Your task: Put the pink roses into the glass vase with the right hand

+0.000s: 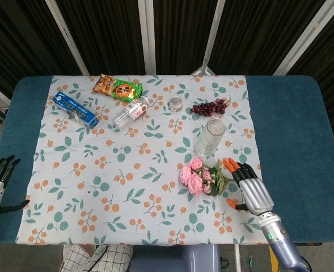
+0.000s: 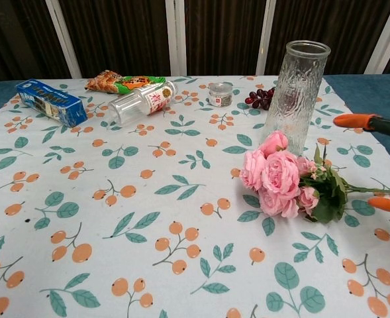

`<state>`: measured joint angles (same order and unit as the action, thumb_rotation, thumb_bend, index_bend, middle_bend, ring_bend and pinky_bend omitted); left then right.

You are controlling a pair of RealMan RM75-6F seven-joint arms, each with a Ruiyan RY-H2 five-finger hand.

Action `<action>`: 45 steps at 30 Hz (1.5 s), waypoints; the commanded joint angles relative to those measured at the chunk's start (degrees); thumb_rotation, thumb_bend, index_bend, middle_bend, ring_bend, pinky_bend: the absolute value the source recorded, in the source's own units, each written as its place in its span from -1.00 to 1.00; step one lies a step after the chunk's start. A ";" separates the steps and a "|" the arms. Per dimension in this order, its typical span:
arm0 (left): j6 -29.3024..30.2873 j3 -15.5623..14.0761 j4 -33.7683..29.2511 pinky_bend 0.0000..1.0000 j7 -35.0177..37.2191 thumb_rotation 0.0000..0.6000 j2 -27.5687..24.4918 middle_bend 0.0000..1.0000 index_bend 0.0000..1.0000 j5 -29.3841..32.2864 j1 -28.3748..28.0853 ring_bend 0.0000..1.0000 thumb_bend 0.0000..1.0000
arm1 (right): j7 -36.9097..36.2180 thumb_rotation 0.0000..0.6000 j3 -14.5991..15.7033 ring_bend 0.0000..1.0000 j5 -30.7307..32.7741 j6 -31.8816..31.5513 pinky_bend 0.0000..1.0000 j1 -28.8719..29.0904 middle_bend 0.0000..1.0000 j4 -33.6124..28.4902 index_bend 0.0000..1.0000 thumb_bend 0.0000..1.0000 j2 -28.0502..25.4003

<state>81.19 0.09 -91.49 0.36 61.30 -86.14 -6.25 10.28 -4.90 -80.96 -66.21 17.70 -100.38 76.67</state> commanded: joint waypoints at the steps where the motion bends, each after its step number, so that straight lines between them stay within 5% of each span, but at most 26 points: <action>1: -0.30 -0.05 -0.05 -1.00 0.30 1.00 -0.13 -1.00 -1.00 0.19 -0.04 -1.00 -1.00 | 3.35 1.00 -1.73 -1.00 4.43 2.78 -1.00 2.31 -1.00 1.24 -1.00 -0.42 3.99; 10: -1.12 -0.19 -0.35 -1.00 1.25 1.00 -0.63 -1.00 -1.00 0.29 -0.29 -1.00 -1.00 | 8.83 1.00 -3.72 -1.00 12.25 5.61 -1.00 5.72 -1.00 6.28 -1.00 -0.42 10.91; 13: -1.40 -0.22 -0.40 -1.00 1.60 1.00 -0.79 -1.00 -1.00 0.45 -0.35 -1.00 -1.00 | 9.30 1.00 -4.45 -0.85 13.99 5.53 -1.00 6.51 -0.87 8.02 -0.96 -0.42 12.77; 25: -1.92 -0.22 -0.86 -1.00 1.74 1.00 -1.00 -1.00 -1.00 0.91 -0.45 -1.00 -1.00 | 8.28 1.00 -5.52 0.09 13.53 4.05 -0.48 8.76 0.08 11.83 0.04 -0.42 16.35; 36: -2.15 -0.24 -1.07 -1.00 1.86 1.00 -1.08 -1.00 -1.00 1.00 -0.51 -1.00 -1.00 | 3.77 1.00 -6.55 0.12 11.14 0.28 -0.45 7.01 0.11 4.76 0.08 -0.42 10.88; 41: -2.24 -0.27 -1.27 -1.00 1.80 1.00 -1.10 -1.00 -1.00 1.00 -0.55 -1.00 -1.00 | -2.11 1.00 -10.10 0.12 11.09 -2.83 -0.45 5.30 0.11 -0.89 0.08 -0.42 5.51; 45: -2.14 -0.23 -1.33 -1.00 1.38 1.00 -0.95 -1.00 -1.00 0.97 -0.56 -1.00 -1.00 | -8.03 1.00 -15.68 0.12 12.22 -5.79 -0.45 4.62 0.11 -2.96 0.08 -0.42 1.75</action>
<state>79.04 -0.14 -92.81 1.75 60.33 -85.17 -6.81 5.66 -17.07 -69.47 -69.72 23.06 -101.77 81.00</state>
